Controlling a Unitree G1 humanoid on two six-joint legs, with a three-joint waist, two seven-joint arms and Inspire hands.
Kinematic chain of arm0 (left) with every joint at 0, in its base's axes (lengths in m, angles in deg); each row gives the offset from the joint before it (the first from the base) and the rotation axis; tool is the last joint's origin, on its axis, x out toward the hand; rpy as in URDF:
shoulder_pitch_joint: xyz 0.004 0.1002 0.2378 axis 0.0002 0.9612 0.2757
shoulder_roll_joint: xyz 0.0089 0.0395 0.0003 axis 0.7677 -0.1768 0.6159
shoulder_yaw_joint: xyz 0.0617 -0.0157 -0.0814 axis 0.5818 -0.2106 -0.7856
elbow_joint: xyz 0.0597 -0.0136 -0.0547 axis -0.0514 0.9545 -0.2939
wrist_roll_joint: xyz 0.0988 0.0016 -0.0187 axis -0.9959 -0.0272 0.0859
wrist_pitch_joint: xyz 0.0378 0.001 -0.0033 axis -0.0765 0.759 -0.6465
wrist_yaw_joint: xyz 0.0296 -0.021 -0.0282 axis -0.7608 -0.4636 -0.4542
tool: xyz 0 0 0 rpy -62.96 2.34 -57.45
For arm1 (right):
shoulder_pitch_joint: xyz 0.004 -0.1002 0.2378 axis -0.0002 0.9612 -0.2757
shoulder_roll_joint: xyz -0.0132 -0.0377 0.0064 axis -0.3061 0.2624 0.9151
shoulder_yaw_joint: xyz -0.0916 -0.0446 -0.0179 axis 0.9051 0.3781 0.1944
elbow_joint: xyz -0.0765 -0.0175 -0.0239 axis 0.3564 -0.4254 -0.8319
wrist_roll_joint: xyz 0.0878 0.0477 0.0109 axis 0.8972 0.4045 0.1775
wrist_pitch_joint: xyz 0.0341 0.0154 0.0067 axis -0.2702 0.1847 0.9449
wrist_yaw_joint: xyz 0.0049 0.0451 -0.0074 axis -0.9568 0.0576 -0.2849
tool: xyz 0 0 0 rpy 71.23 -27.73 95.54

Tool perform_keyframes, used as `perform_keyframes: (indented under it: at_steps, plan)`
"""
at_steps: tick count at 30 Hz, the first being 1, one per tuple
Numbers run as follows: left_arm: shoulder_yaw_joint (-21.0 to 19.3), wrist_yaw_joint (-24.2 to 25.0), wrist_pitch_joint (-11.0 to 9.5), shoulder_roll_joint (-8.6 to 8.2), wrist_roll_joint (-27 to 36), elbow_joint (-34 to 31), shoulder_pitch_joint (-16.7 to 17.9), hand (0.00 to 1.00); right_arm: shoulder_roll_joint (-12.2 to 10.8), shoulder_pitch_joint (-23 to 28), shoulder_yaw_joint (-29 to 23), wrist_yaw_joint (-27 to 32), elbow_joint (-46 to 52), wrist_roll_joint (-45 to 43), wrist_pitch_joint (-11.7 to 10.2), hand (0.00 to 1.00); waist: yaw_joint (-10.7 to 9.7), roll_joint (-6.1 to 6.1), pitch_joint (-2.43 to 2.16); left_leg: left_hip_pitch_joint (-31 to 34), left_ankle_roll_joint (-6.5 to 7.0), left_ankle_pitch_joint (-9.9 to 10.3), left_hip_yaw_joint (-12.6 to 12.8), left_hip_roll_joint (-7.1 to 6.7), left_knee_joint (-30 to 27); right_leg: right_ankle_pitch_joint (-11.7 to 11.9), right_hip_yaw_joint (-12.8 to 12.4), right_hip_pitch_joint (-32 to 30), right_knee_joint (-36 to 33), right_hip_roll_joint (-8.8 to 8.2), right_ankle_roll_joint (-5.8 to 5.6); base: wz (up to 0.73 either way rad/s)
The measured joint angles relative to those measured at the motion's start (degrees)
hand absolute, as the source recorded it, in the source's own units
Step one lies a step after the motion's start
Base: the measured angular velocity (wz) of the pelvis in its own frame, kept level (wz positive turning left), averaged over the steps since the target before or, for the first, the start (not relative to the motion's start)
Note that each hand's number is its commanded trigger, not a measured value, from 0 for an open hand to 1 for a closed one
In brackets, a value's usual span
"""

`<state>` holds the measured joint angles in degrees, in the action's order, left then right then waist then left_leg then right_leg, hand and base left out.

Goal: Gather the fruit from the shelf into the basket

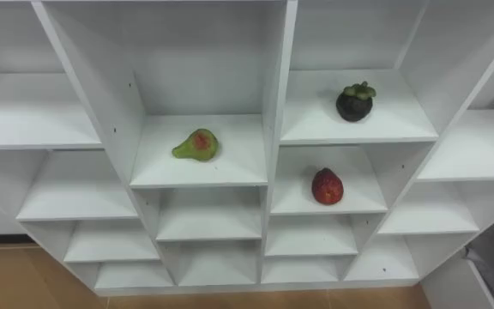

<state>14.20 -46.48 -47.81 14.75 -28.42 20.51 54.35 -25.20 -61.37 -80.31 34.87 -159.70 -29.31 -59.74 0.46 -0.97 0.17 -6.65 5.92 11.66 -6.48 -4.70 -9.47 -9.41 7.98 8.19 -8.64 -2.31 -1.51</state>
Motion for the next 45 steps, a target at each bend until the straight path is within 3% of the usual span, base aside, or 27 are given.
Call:
perform_keyframes:
  at_steps: [16,25,36,45]
  plan:
    - [0.1,0.4,0.0,-0.06,0.5,0.0,0.0,1.0,0.0,-0.1,-0.1,3.8,0.5,-0.8,-0.2,0.0,-0.2,0.07,-0.01,0.0,0.0,0.0,0.2,0.0,-0.1,0.0,0.0,0.0,0.0,-0.01,0.0,0.0]
    - [3.0,0.3,-1.2,-0.01,1.0,-0.1,-0.1,1.0,-0.2,0.3,-0.1,8.0,3.7,-0.1,-1.6,0.0,-0.3,0.04,-0.01,0.2,0.0,0.0,0.1,-0.02,-0.1,0.0,0.1,-0.1,0.0,-0.02,0.0,0.0]
    - [4.0,0.2,-4.8,0.71,1.0,-0.2,-1.0,1.0,-0.4,0.0,0.0,10.0,11.2,12.0,-8.8,0.0,-0.2,-0.35,-0.24,1.2,0.0,0.0,1.1,0.02,-0.2,0.0,-0.2,-1.1,0.1,-0.02,0.01,-0.02]
    - [4.4,1.2,-6.4,1.16,1.0,-2.8,-0.8,1.0,-0.6,3.4,1.4,9.9,24.9,14.5,-11.1,0.0,0.1,0.37,-0.31,1.2,0.0,0.0,1.4,0.14,-0.1,0.0,-0.4,-1.3,0.0,0.05,0.02,-0.01]
